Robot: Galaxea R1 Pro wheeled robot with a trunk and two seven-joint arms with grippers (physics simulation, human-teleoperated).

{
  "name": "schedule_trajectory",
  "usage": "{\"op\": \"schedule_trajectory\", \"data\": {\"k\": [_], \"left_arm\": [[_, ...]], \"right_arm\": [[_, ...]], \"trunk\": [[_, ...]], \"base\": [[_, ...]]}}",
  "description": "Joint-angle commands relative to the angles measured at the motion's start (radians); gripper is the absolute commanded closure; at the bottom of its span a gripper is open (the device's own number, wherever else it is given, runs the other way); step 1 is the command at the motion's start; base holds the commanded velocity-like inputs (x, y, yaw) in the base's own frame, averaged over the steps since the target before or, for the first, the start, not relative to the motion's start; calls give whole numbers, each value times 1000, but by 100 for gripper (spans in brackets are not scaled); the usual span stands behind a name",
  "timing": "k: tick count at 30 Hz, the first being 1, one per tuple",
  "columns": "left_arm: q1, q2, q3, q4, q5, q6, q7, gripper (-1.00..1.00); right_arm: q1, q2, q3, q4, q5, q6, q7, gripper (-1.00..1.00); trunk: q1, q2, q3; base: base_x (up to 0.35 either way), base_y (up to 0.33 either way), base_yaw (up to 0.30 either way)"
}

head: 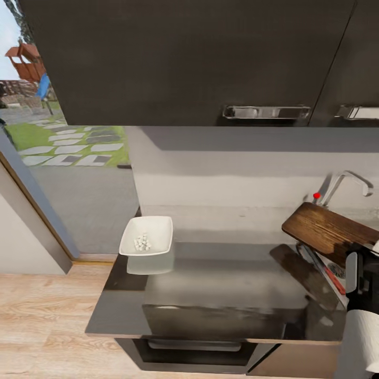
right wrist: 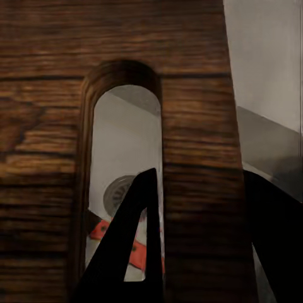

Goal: In the kitchen, take the Vidalia onion out of the sink, dice it on the chopping board with the paring knife, put the diced onion into the bowl on the countertop, then place both the paring knife and the chopping board into the sink.

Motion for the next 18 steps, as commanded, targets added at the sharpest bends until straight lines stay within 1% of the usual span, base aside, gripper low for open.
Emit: {"op": "schedule_trajectory", "data": {"k": [1, 5, 18], "left_arm": [[-2, -1, -9, 5, 9, -7, 2, -100], [-2, -1, -9, 5, 9, -7, 2, -100], [-2, -1, -9, 5, 9, -7, 2, -100]], "right_arm": [[-1, 0, 0, 1, -1, 1, -9, 100], [-1, 0, 0, 3, -5, -4, -19, 100], [-1, 3, 5, 3, -7, -4, -20, 100]], "trunk": [[1, -2, -2], [1, -2, -2], [1, -2, -2]], "base": [[0, -320, 0], [0, -320, 0], [0, -320, 0]]}}
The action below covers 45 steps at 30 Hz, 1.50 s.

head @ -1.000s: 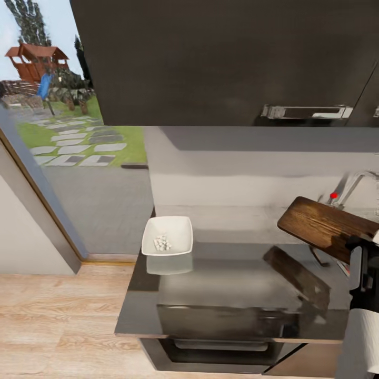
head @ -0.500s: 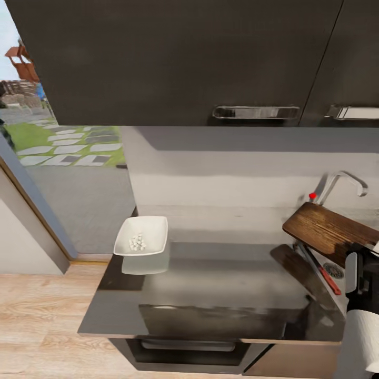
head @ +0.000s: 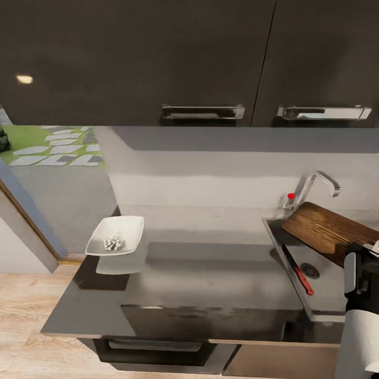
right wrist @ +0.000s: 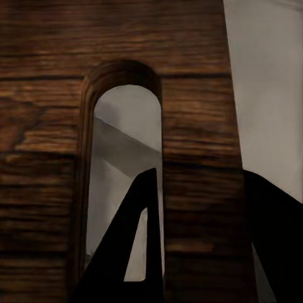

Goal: In the kitchen, take the Vidalia onion out of the sink, dice it on the chopping board with the paring knife, put the diced onion into the bowl on the countertop, then place both the paring knife and the chopping board into the sink.

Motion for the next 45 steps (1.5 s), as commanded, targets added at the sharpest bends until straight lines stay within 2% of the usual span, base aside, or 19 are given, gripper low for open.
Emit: {"op": "schedule_trajectory", "data": {"k": [1, 8, 13, 15, 16, 19, 21, 23, 25, 28, 35, 41, 43, 45], "left_arm": [[-2, -1, -9, 5, 9, -7, 2, -100], [-2, -1, -9, 5, 9, -8, 0, -100], [-2, -2, -9, 5, 9, -7, -1, -100], [-2, -2, -9, 5, 9, -7, -2, -100], [-2, -2, -9, 5, 9, -6, -2, -100], [-2, -2, -9, 5, 9, 0, -2, -100], [-2, -2, -9, 5, 9, 5, -2, -100], [-2, -2, -9, 5, 9, 6, -2, -100], [-2, -2, -9, 5, 9, 7, -3, -100], [-2, -2, -9, 5, 9, 7, -3, -100], [-2, -2, -9, 5, 9, 7, -3, -100], [-2, -2, -9, 5, 9, 7, -3, -100], [-2, -2, -9, 5, 9, 7, -3, -100], [-2, -2, -9, 5, 9, 7, -3, -100]], "right_arm": [[-1, 2, 1, -1, 4, 6, -1, 100], [-1, 29, 2, -1, 2, 7, -2, 100], [-1, 111, 2, -2, 3, 10, -6, 100], [-1, 157, 2, -2, 4, 9, -48, 100], [-1, 181, 2, -2, 3, 7, -98, 100], [-1, 200, 2, -2, 3, -9, -161, 100], [-1, 216, 2, -1, 2, -63, -222, 100], [-1, 221, 1, -2, -18, -117, -290, 100], [-1, 218, -1, -1, -132, -158, -375, 100], [-1, 217, -1, 2, -180, -168, -400, 100], [-1, 217, -1, 76, -192, -205, -415, 100], [-1, 217, -1, 83, -193, -207, -416, 100], [-1, 217, -1, 83, -209, -208, -416, 100], [-1, 216, -1, 83, -242, -208, -422, 100]], "trunk": [[1, -2, -2], [1, -2, -2], [1, -2, -2], [1, -2, -2], [1, -2, -2], [1, -2, -2], [1, -2, -2], [1, -2, -2], [1, -2, -2], [1, -2, -2], [1, -2, -2], [1, -2, -2], [1, -2, -2], [1, -2, -2]], "base": [[0, -320, 0], [0, -253, 0], [0, -15, 0], [0, -1, 0], [0, 0, 0], [0, 0, 0], [0, 0, 0], [0, 0, 0], [0, 0, 0], [0, 0, 0], [0, 0, 0], [0, 0, 0], [0, 0, 0], [0, -19, 0]]}}
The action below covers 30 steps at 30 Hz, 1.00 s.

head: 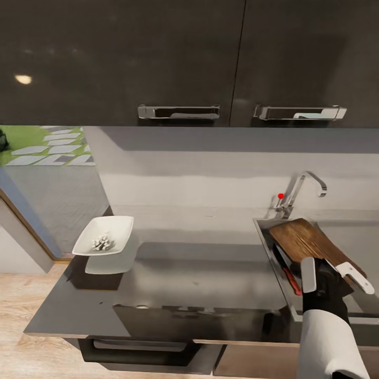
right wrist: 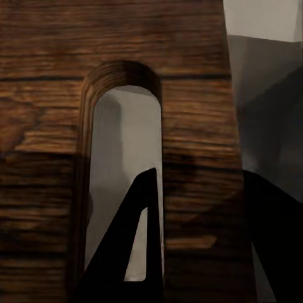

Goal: In the kitchen, take the Vidalia onion out of the sink, dice it on the chopping board with the paring knife, put the diced onion into the bowl on the countertop, then place both the paring knife and the chopping board into the sink.

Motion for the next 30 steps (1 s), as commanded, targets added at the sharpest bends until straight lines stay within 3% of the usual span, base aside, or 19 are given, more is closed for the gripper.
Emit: {"op": "schedule_trajectory", "data": {"k": [1, 8, 14, 30], "left_arm": [[-2, -1, -9, 4, 9, -6, 1, -100], [-2, -1, -9, 4, 9, -4, -1, -100], [-2, -11, -9, 4, 9, -4, 0, -100], [-2, -13, -9, 4, 9, 17, -1, -100]], "right_arm": [[-1, 0, -1, -1, -12, 6, -15, 100], [-1, 2, 0, 27, -29, 5, -52, 100], [-3, 4, 6, 86, -73, -48, -70, 100], [-4, 6, 10, 110, -101, -84, -75, 100]], "trunk": [[1, -2, -2], [1, -2, -2], [1, -2, -2], [1, -2, -2]], "base": [[0, -52, 0], [0, -36, 0], [0, -1, 0], [25, -38, 0]]}}
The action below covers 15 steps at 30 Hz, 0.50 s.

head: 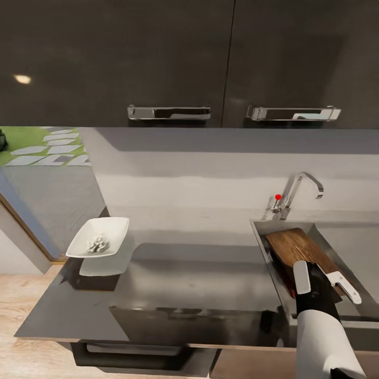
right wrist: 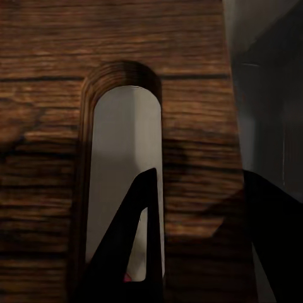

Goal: In the kitchen, take the Vidalia onion out of the sink, dice it on the chopping board with the paring knife, put the diced onion into the bowl on the countertop, then place both the paring knife and the chopping board into the sink.

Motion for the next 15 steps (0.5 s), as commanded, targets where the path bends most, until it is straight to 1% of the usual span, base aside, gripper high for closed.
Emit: {"op": "schedule_trajectory", "data": {"k": [1, 4, 7, 11, 15], "left_arm": [[-2, -1, -9, 4, 9, -7, 2, -100], [-2, -1, -9, 4, 9, -7, 1, -100], [-2, -1, -9, 4, 9, -7, 1, -100], [-2, -1, -9, 4, 9, -7, 1, -100], [-2, -1, -9, 4, 9, -7, 1, -100]], "right_arm": [[-1, 0, -2, 0, 0, 9, -1, 100], [-1, -1, -2, 19, 0, -4, -1, 100], [-1, -2, -2, 45, 0, -37, -1, 100], [-1, -4, -2, 72, 0, -48, -1, 100], [-1, -5, -4, 90, 0, -77, -1, 100]], "trunk": [[1, -2, -2], [1, -2, -2], [1, -2, -2], [1, -2, -2], [1, -2, -2]], "base": [[39, -46, 0], [15, -18, 0], [3, -3, 0], [14, 0, 0], [154, -34, 0]]}}
